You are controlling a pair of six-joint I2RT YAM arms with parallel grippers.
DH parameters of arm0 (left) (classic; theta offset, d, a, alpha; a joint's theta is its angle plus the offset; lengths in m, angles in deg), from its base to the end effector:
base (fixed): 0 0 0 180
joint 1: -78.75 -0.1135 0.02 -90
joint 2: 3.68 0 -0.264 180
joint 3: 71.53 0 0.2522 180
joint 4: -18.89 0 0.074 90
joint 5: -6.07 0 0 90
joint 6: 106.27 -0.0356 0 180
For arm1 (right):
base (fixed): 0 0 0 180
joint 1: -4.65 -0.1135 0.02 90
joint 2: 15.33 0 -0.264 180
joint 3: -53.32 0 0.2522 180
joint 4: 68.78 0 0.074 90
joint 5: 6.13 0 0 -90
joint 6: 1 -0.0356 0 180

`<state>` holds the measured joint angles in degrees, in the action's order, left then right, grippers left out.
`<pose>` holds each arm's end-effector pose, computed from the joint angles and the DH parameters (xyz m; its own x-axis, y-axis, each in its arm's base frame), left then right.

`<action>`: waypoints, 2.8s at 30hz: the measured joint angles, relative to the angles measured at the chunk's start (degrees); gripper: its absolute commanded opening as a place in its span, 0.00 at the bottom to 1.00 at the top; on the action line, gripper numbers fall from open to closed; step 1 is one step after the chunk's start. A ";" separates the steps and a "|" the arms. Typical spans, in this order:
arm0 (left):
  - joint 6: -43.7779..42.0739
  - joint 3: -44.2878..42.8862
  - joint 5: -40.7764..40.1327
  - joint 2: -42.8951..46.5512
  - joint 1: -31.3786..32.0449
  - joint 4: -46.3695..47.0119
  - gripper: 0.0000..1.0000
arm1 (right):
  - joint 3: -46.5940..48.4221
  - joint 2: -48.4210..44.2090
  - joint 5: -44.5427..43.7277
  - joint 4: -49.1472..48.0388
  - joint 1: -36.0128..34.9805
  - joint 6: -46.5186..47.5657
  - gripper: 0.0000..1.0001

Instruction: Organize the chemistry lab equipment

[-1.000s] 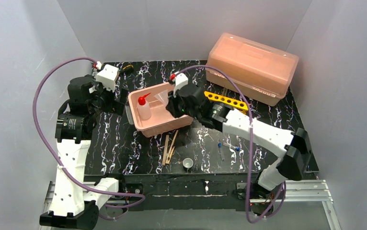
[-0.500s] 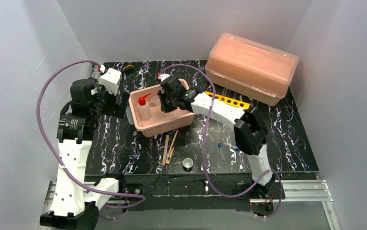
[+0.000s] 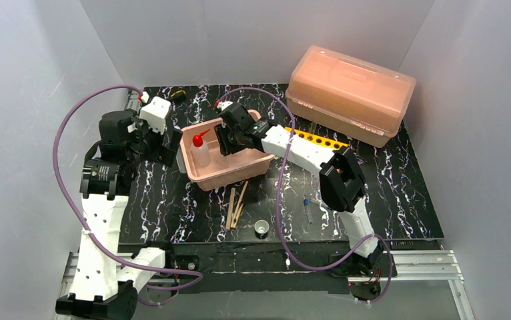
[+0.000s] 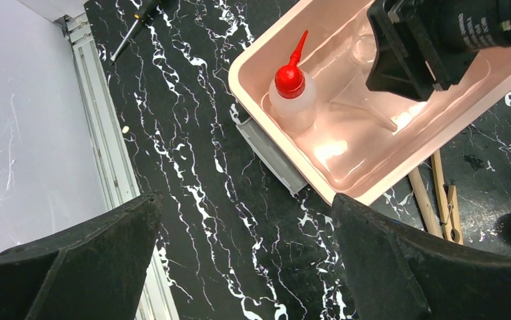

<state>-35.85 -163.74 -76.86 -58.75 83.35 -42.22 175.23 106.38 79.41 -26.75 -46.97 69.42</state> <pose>0.1689 -0.0180 0.4378 -0.3173 0.3592 -0.8777 0.3163 0.9126 0.2591 0.3080 0.3844 0.2659 -0.6400 -0.2699 -0.7194 -0.5637 0.8012 0.2008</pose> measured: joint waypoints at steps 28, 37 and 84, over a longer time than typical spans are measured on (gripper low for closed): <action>-0.42 -0.02 1.44 0.13 0.00 -3.20 0.98 | -37.80 -21.89 -17.08 -5.97 -22.75 -8.26 0.67; -1.25 -0.02 1.51 1.09 0.00 -3.75 0.98 | -37.49 -17.28 -19.07 -7.26 -22.75 -9.61 0.63; -1.97 0.10 1.20 0.98 0.00 -4.05 0.98 | -37.93 -36.23 -18.67 -11.44 -22.20 -3.89 0.25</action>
<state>-37.81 -163.65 -75.65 -57.77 83.35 -46.27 137.30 70.15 60.74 -38.19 -69.17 65.53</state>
